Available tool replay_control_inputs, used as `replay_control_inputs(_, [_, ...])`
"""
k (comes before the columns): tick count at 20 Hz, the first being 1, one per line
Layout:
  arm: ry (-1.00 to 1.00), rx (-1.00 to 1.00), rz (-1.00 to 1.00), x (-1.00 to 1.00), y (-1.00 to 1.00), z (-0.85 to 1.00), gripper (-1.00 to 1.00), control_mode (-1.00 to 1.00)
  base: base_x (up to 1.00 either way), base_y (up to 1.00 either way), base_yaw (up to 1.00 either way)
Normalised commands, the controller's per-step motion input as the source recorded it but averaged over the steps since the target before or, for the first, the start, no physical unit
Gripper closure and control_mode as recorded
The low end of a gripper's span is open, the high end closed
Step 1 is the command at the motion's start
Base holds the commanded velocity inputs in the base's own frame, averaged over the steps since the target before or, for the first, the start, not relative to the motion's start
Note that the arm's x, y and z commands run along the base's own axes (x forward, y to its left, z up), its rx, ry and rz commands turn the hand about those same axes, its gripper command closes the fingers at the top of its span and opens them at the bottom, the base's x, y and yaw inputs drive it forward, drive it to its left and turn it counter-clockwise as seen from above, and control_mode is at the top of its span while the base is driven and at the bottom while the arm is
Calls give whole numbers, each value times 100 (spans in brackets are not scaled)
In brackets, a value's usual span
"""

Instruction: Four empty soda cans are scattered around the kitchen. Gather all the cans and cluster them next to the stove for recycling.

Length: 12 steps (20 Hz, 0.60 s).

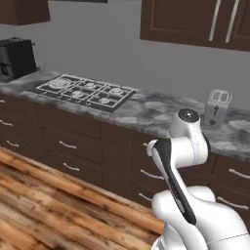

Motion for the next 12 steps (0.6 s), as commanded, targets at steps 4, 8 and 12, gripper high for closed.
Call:
replay_control_inputs(4, [0, 0, 0, 0, 0, 0, 100, 100, 32, 22, -34])
replay_control_inputs(8, [0, 0, 0, 0, 0, 0, 100, 100, 48, 26, -35])
replay_control_inputs(12, [0, 0, 0, 0, 0, 0, 100, 100, 45, 40, -28])
